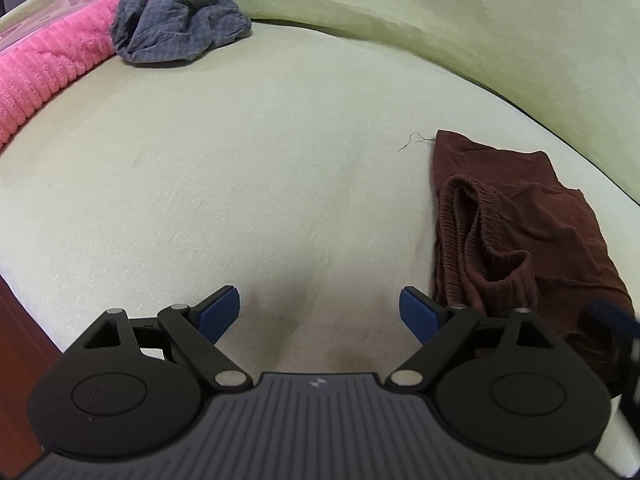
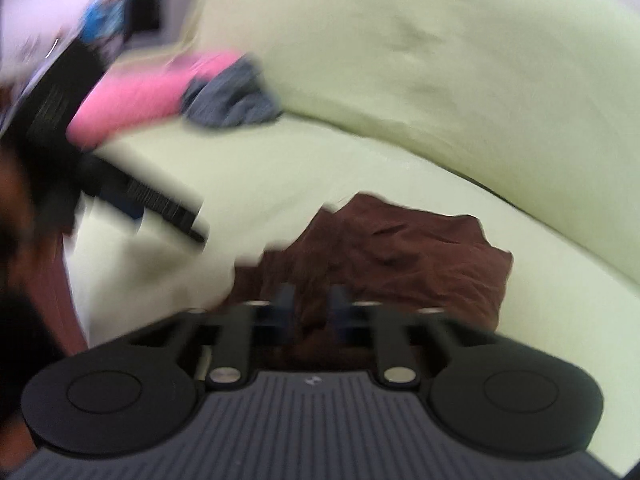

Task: Fold clothes

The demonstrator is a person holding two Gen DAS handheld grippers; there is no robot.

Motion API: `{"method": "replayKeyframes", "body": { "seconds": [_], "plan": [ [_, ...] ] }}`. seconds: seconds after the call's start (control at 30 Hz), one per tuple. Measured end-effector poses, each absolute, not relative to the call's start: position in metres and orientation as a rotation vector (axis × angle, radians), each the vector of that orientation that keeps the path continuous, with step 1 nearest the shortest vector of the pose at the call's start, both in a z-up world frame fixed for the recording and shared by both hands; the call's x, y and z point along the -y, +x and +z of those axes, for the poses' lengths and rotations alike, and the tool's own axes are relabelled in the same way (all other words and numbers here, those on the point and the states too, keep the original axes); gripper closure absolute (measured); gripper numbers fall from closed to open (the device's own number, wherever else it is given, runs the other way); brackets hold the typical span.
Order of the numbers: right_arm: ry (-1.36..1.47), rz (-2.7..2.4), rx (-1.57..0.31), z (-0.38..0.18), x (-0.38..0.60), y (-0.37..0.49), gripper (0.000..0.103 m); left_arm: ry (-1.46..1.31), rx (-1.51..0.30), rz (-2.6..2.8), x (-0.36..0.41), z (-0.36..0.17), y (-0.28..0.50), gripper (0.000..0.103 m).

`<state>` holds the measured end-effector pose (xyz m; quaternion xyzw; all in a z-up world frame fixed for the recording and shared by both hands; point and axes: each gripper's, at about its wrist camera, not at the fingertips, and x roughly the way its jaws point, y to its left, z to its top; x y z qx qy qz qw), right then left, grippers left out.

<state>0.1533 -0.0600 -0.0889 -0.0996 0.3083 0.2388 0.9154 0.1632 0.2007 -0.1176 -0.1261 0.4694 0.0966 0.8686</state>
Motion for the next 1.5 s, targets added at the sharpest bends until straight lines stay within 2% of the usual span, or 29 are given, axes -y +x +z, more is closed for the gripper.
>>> {"method": "replayKeyframes", "body": {
  "seconds": [0.2, 0.33, 0.4, 0.5, 0.63, 0.83, 0.97, 1.03, 1.13, 1.2, 1.33, 1.43, 1.5],
  "plan": [
    [-0.162, 0.454, -0.722, -0.115, 0.039, 0.199, 0.095, -0.257, -0.983, 0.206, -0.204, -0.117, 0.161, 0.014],
    [-0.389, 0.567, -0.655, -0.124, 0.011, 0.167, 0.095, -0.276, -0.984, 0.204, -0.208, -0.118, 0.162, 0.014],
    [-0.468, 0.586, -0.681, -0.141, 0.003, 0.157, 0.096, -0.282, -0.978, 0.187, -0.205, -0.115, 0.164, 0.014],
    [-0.481, 0.594, -0.647, -0.147, 0.008, 0.149, 0.096, -0.283, -0.973, 0.145, -0.2, -0.109, 0.168, 0.014],
    [-0.396, 0.565, -0.591, -0.124, 0.027, 0.14, 0.09, -0.293, -0.951, 0.05, -0.185, -0.093, 0.18, 0.014],
    [-0.322, 0.493, -0.595, -0.108, 0.058, 0.12, 0.089, -0.262, -0.963, -0.111, -0.138, -0.091, 0.195, 0.014],
    [-0.303, 0.454, -0.607, -0.108, 0.079, 0.116, 0.089, -0.245, -1.073, -0.055, -0.129, -0.138, 0.198, 0.014],
    [-0.314, 0.447, -0.66, -0.122, 0.089, 0.12, 0.089, -0.246, -1.1, -0.037, -0.13, -0.157, 0.198, 0.008],
    [-0.244, 0.467, -0.69, -0.137, 0.104, 0.121, 0.089, -0.226, -1.068, -0.027, -0.126, -0.16, 0.196, 0.007],
    [-0.221, 0.474, -0.694, -0.129, 0.104, 0.122, 0.089, -0.243, -1.082, -0.029, -0.127, -0.155, 0.197, 0.016],
    [-0.095, 0.466, -0.61, -0.098, 0.121, 0.117, 0.087, -0.286, -1.009, -0.063, -0.131, -0.128, 0.19, 0.017],
    [-0.082, 0.444, -0.606, -0.096, 0.131, 0.117, 0.086, -0.275, -0.978, -0.071, -0.128, -0.121, 0.188, 0.017],
    [-0.087, 0.431, -0.659, -0.113, 0.135, 0.12, 0.084, -0.208, -1.059, -0.008, -0.123, -0.145, 0.194, 0.017]
  ]
}}
